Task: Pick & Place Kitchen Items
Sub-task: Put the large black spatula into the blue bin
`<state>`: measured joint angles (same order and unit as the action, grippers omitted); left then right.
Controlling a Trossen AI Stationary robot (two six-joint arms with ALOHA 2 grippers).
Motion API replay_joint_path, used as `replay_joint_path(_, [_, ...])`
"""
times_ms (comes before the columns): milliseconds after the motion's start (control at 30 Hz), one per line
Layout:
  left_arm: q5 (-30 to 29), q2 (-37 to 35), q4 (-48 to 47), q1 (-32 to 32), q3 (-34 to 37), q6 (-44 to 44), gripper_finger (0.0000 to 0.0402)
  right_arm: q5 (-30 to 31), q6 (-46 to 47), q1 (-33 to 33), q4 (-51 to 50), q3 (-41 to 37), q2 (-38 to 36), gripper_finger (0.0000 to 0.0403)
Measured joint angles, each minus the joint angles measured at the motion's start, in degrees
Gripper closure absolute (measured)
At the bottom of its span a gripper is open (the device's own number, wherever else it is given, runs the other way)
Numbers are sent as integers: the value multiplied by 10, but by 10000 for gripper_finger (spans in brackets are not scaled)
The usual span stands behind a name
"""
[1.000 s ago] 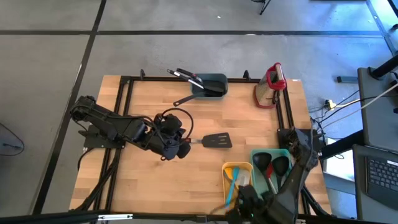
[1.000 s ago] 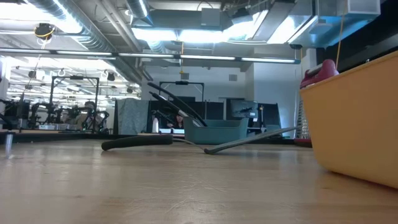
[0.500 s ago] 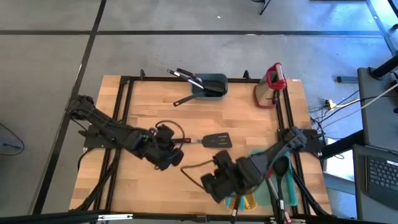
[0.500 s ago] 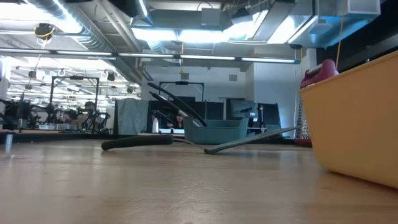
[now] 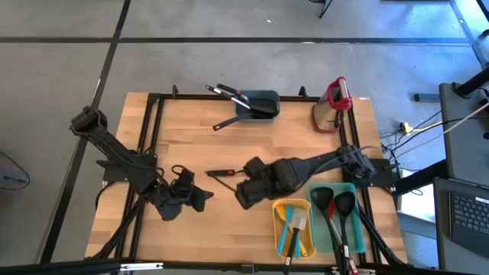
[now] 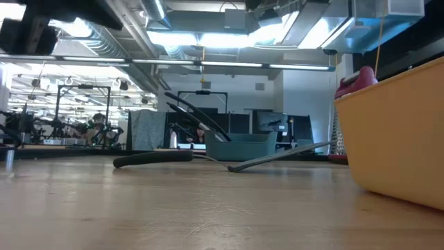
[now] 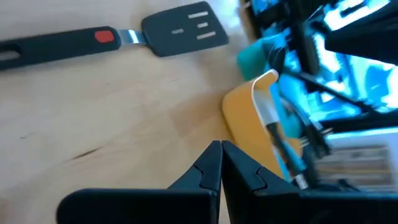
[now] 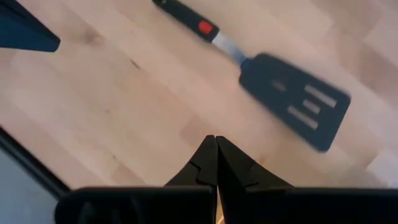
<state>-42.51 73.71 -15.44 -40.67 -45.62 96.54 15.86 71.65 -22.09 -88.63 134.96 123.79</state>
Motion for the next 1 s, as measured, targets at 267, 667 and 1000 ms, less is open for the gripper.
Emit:
replay_joint_path(267, [-34, -56, 45, -4, 76, 28, 399, -35, -133, 56, 40, -9, 0, 403])
replay_joint_path(667, [-40, -108, -16, 42, 78, 20, 400, -119, -212, 74, 195, -158, -4, 403])
replay_joint_path(1000, [42, -130, -83, 122, 78, 48, 399, -176, -258, 137, 306, -300, -54, 403])
